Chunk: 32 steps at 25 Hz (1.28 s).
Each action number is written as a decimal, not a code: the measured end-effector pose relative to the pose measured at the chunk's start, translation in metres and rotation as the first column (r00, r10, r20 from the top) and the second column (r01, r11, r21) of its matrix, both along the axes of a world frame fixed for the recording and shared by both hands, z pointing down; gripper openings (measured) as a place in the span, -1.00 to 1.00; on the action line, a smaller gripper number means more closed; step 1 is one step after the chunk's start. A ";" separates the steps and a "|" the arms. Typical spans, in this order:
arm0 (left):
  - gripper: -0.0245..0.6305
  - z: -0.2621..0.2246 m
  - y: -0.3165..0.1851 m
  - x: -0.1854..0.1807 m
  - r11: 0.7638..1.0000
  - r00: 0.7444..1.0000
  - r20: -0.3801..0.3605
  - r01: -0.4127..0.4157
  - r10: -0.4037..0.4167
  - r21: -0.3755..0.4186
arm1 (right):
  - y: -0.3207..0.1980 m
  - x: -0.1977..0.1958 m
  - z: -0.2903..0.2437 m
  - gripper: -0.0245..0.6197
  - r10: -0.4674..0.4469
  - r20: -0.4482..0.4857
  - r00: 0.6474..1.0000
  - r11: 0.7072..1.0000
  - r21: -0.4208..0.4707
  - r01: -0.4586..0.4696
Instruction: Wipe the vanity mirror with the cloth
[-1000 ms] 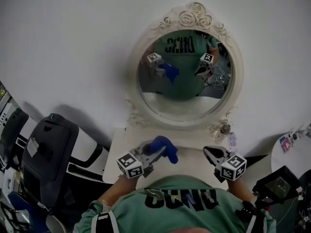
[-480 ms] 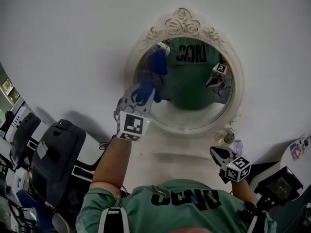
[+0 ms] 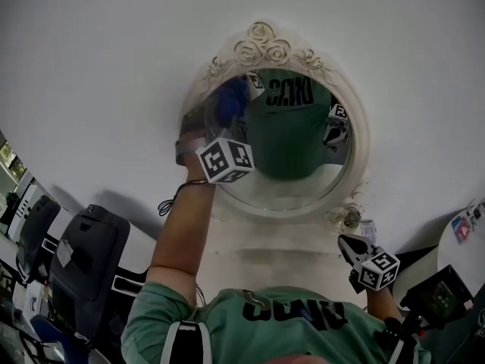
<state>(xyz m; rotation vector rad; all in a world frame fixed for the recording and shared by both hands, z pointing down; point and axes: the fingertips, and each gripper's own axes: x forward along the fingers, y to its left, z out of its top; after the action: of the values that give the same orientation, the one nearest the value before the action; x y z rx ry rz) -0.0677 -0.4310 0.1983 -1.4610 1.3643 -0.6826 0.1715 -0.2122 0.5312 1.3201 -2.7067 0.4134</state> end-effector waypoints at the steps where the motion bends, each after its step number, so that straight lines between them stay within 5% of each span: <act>1: -0.64 -0.002 -0.002 0.001 1.000 1.000 -0.004 0.007 -0.007 0.002 | 0.000 0.003 0.000 -0.89 0.008 0.000 1.000 1.000 0.002 -0.008; 12: -0.64 -0.031 0.005 0.043 0.997 0.998 -0.033 -0.049 0.051 0.056 | 0.002 0.019 0.000 -0.89 0.038 -0.010 0.999 0.999 0.004 -0.038; 22: -0.65 -0.017 0.024 0.176 0.979 0.968 0.190 -0.182 0.162 0.095 | 0.009 0.052 0.008 -0.89 0.108 -0.005 0.994 0.994 -0.013 -0.108; 28: -0.65 0.011 0.033 0.221 0.969 0.939 0.279 -0.234 0.203 0.080 | 0.004 0.053 0.010 -0.89 0.099 -0.008 0.995 0.995 -0.013 -0.099; 32: -0.65 0.036 0.047 0.243 0.943 0.891 0.316 -0.332 0.325 -0.033 | 0.000 0.038 0.005 -0.89 0.069 -0.009 0.998 0.998 -0.001 -0.069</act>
<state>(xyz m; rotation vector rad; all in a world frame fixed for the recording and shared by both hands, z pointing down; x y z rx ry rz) 0.1754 -0.3836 0.2346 -1.4465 0.8469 -0.6453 0.2095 -0.2122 0.5362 1.4148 -2.6587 0.4146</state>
